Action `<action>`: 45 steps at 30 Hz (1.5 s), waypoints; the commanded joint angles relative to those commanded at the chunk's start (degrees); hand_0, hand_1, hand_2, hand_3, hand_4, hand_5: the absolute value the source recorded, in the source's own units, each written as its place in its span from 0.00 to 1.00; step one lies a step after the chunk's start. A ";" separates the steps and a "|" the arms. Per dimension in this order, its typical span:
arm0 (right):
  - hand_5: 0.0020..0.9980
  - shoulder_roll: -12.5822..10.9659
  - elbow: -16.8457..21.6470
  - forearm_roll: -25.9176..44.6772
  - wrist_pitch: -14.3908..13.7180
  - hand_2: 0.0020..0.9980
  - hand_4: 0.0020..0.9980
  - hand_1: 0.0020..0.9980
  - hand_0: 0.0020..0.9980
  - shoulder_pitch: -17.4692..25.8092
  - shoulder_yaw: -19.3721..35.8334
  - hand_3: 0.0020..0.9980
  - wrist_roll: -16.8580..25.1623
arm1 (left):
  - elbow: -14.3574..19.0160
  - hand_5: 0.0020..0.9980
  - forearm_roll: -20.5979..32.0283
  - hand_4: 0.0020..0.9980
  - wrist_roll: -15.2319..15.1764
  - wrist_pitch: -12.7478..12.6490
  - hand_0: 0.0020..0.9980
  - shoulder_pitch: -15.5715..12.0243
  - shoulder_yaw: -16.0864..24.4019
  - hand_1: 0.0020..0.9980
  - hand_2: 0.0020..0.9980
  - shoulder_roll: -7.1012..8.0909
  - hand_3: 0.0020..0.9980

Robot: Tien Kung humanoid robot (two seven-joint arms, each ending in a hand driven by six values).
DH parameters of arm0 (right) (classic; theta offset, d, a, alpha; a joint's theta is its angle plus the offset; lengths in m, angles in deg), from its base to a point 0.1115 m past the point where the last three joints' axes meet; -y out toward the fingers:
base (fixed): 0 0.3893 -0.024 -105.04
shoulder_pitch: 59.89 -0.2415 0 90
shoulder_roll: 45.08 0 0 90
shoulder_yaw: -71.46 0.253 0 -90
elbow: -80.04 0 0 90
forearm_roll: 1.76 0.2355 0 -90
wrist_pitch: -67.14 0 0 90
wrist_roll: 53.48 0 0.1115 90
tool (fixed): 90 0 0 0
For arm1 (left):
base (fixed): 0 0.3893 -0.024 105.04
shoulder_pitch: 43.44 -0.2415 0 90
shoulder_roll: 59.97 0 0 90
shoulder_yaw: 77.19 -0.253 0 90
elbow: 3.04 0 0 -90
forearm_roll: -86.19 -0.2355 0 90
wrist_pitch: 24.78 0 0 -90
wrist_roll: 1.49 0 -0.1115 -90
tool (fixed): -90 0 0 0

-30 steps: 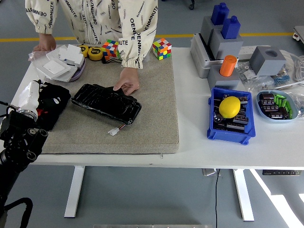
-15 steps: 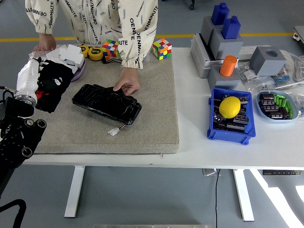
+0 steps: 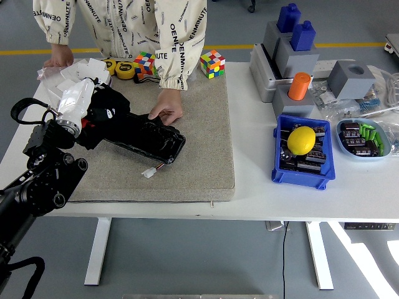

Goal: Pick the rag up,wipe the panel,place it on the desk

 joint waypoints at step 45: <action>0.35 0.33 0.91 2.91 0.29 0.49 0.84 0.55 0.52 0.06 -2.57 0.52 0.16 | 14.72 0.00 15.56 0.68 4.42 3.07 0.19 -2.98 -23.14 0.34 0.41 2.29 0.56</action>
